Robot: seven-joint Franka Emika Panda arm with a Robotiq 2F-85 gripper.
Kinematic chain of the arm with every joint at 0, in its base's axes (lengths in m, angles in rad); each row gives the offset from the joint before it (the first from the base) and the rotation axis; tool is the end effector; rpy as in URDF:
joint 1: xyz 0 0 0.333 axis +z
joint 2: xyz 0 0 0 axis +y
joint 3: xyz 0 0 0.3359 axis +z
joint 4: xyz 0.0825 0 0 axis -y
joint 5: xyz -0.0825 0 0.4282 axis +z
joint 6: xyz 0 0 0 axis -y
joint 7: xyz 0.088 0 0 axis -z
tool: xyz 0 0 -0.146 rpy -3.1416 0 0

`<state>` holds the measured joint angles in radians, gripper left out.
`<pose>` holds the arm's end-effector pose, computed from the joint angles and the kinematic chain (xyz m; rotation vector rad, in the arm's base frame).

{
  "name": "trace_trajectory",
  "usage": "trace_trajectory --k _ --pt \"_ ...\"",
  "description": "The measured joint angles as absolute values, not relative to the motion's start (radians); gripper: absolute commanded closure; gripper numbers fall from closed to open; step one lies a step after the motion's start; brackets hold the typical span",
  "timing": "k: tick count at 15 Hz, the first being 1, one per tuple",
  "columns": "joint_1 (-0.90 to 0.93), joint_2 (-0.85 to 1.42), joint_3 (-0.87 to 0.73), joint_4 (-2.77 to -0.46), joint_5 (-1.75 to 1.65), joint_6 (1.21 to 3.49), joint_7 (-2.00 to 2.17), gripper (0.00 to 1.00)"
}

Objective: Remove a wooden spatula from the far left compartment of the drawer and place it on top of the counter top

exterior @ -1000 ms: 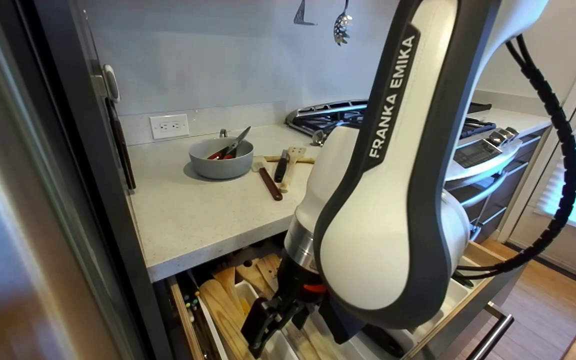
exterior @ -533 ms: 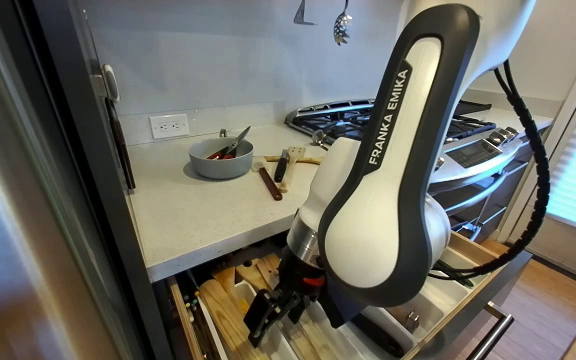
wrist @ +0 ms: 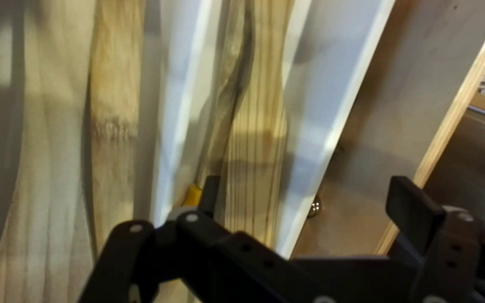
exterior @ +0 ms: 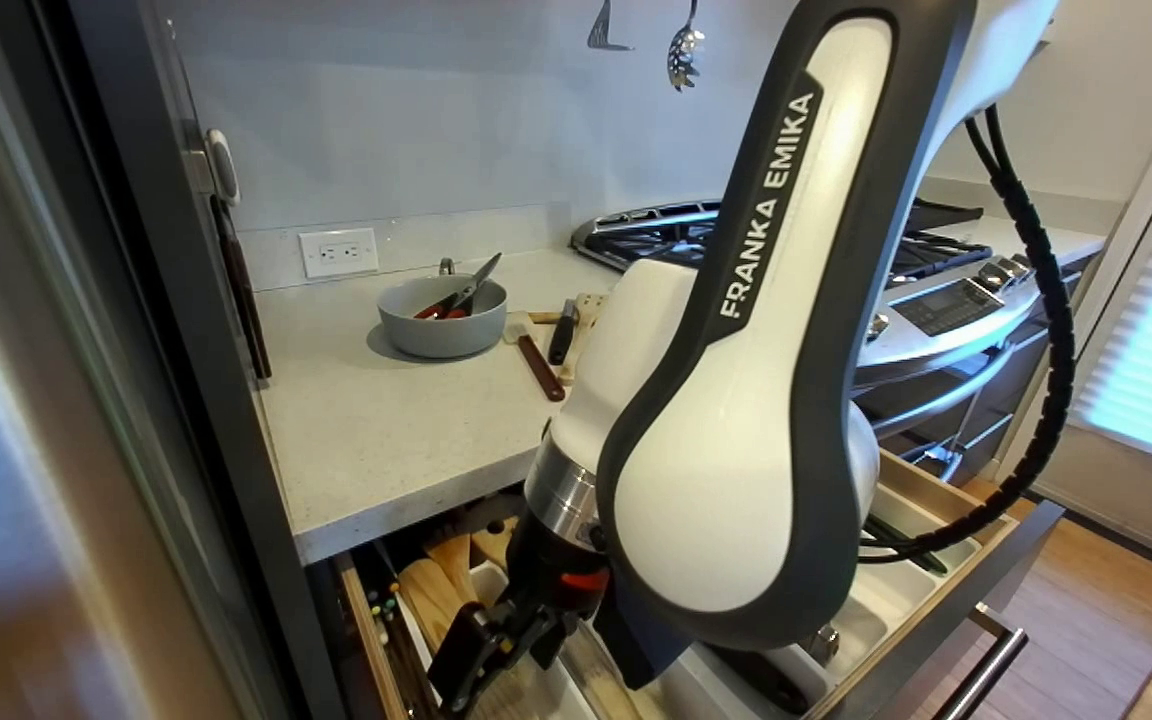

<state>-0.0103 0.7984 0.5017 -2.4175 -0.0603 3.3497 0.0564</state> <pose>0.4044 0.2893 -0.0026 -2.7082 -0.4420 -0.1818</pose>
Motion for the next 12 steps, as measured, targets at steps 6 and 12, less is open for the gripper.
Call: trace_trajectory --k 6,12 --pt "-0.044 0.85 0.471 -2.352 -0.065 3.29 0.032 0.0" --pt "-0.059 0.893 0.478 -2.294 -0.07 3.215 -0.009 0.0"
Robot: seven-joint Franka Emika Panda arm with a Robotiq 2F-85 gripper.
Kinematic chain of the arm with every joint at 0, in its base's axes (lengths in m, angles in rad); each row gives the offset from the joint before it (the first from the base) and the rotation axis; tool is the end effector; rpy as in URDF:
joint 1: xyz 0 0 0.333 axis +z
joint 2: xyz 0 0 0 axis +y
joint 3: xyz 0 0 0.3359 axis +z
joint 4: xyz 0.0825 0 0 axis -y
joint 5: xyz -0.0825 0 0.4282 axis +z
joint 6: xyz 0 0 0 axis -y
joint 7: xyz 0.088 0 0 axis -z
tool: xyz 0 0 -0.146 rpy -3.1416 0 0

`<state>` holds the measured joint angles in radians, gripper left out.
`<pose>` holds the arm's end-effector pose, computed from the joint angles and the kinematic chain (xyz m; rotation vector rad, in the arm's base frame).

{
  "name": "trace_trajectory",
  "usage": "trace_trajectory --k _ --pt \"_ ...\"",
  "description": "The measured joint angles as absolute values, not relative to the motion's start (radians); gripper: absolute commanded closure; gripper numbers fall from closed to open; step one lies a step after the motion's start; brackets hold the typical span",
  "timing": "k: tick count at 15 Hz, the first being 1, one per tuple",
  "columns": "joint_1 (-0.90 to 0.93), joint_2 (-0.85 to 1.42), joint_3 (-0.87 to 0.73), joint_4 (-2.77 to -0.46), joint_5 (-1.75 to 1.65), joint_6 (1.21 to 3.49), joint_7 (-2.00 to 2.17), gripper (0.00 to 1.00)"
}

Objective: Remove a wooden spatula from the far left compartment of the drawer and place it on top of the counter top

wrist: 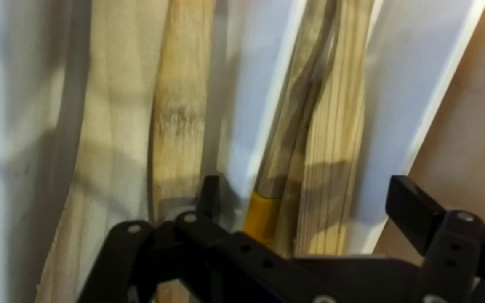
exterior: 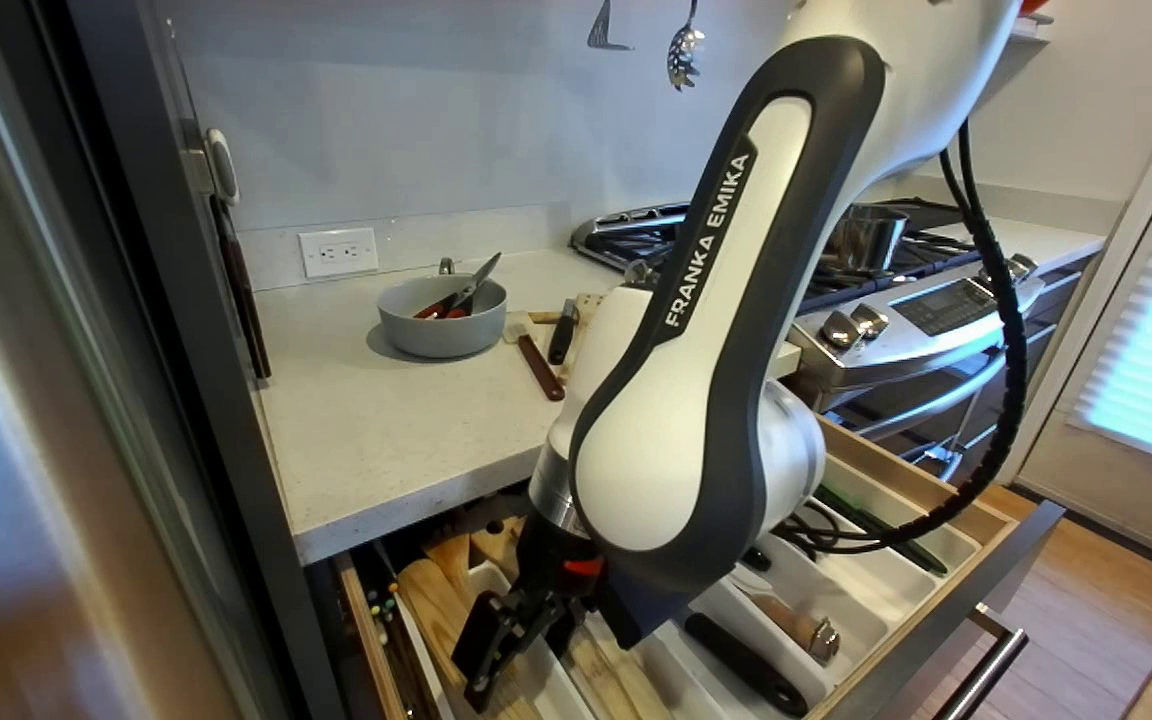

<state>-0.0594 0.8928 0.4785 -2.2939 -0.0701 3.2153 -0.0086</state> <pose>0.4389 0.2695 -0.0381 -2.7280 -0.4370 -0.0744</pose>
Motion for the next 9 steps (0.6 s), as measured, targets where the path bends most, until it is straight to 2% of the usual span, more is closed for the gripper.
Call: trace_trajectory --k 9 --pt "0.039 0.794 0.438 -2.315 -0.054 3.077 -0.007 0.0"
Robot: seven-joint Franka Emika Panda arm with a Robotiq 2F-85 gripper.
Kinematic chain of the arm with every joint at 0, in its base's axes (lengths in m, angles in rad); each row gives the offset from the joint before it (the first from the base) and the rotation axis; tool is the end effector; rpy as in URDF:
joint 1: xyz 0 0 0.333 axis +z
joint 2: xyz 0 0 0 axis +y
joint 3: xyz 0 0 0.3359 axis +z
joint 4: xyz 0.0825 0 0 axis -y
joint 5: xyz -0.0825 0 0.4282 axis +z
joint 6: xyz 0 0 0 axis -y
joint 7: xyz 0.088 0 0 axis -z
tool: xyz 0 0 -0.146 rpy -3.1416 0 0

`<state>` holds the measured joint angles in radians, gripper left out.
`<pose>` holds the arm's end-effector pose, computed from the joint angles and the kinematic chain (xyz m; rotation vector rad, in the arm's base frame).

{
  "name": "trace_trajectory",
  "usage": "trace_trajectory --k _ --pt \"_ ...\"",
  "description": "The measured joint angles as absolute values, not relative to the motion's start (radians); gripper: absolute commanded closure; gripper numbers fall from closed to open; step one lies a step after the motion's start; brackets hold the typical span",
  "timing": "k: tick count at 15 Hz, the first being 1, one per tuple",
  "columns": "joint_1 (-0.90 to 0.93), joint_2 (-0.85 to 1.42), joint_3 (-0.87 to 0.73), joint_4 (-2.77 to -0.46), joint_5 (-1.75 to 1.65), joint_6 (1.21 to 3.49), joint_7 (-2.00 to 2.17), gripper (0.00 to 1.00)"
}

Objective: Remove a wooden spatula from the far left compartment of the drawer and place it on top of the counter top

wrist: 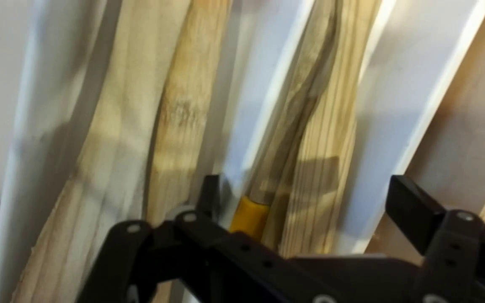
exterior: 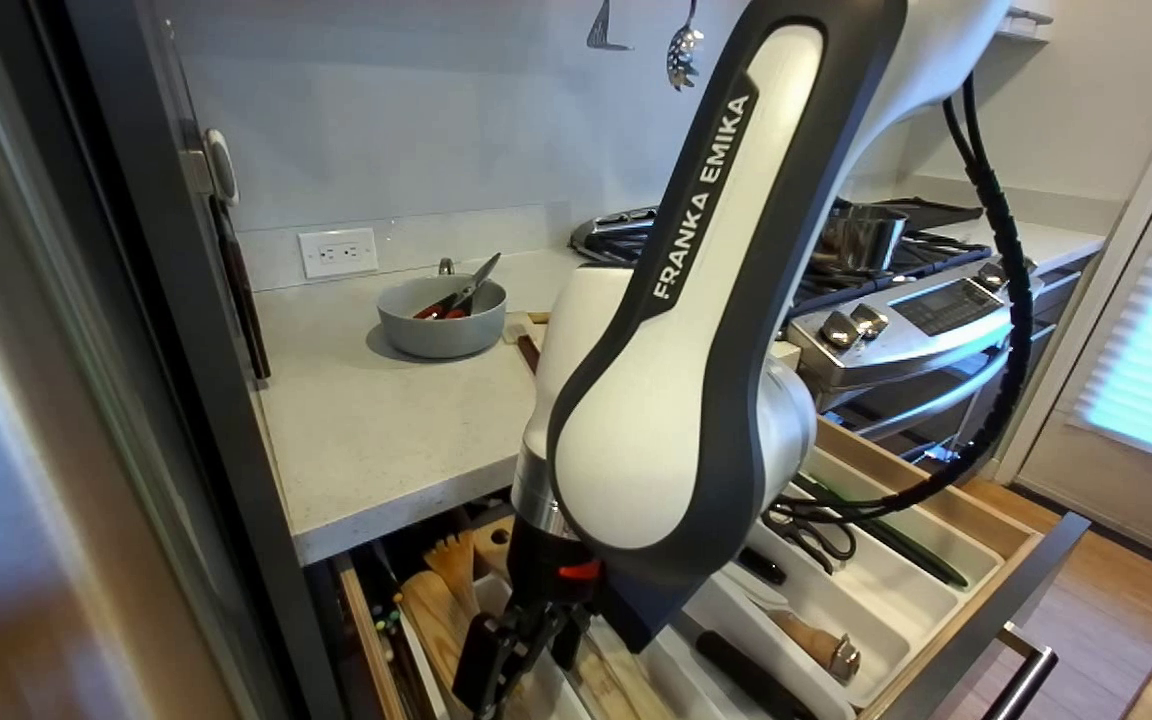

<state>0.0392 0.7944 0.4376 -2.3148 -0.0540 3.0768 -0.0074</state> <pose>0.4241 0.2825 -0.0218 -2.7777 -0.5842 0.0397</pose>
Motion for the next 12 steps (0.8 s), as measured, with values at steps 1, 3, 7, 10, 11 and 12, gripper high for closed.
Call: trace_trajectory --k 1,3,7,10,11,12 --pt "0.044 0.788 0.436 -2.315 -0.052 3.06 -0.007 0.0" --pt "0.049 0.778 0.436 -2.314 -0.051 3.024 -0.008 0.0" --pt "0.071 0.752 0.451 -2.308 -0.049 2.989 -0.013 0.0" --pt "0.097 0.739 0.485 -2.293 -0.049 2.991 -0.023 0.0" --pt "0.102 0.739 0.494 -2.288 -0.048 2.991 -0.024 0.0" --pt "0.105 0.739 0.5 -2.283 -0.047 2.99 -0.025 0.0"
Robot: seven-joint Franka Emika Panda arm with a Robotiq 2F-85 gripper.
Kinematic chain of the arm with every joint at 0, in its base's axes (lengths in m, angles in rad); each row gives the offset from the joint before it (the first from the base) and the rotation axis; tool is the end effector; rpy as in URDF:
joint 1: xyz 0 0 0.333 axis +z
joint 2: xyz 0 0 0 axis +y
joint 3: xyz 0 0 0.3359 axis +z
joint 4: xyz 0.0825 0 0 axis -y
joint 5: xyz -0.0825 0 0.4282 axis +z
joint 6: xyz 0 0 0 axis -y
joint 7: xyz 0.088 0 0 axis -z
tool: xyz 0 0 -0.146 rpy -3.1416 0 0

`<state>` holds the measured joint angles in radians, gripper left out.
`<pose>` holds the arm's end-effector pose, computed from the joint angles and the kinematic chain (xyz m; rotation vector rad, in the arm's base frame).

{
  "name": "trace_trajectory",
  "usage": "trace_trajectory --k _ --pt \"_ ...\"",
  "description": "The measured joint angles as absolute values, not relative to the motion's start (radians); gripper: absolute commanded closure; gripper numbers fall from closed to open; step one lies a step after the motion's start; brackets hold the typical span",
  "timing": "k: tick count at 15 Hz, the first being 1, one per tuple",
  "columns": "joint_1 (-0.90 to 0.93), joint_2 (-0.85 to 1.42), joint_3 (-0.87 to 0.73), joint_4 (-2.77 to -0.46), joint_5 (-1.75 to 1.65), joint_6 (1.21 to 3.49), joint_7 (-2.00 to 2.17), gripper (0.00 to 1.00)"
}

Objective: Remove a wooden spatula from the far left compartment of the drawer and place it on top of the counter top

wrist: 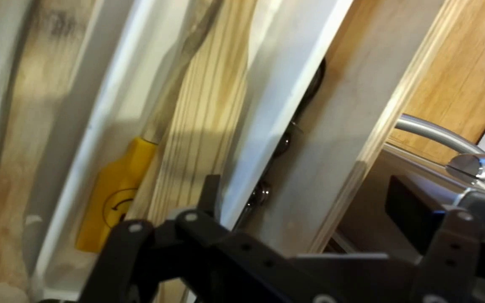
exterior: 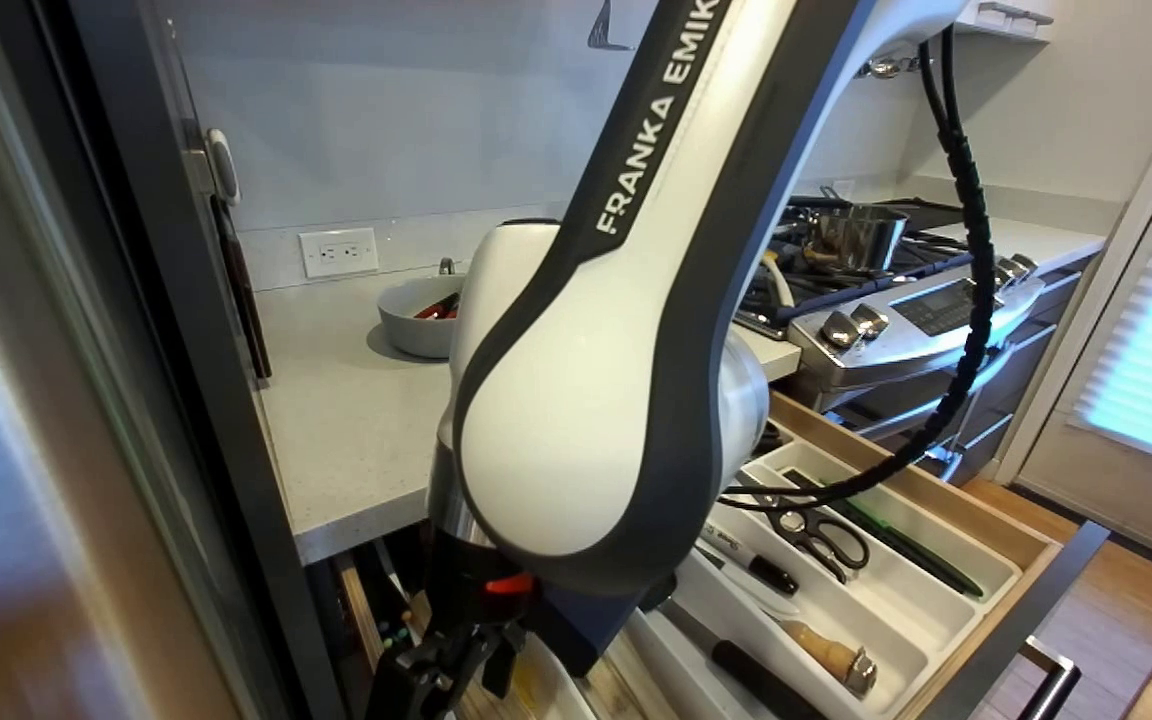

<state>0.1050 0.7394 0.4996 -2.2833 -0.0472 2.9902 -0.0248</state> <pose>0.4119 0.3458 0.0136 -2.7124 -0.7717 0.0505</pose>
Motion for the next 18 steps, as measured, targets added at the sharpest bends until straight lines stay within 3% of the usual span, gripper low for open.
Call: trace_trajectory --k 18 --pt "0.097 0.77 0.466 -2.289 0.055 2.945 -0.025 0.0"
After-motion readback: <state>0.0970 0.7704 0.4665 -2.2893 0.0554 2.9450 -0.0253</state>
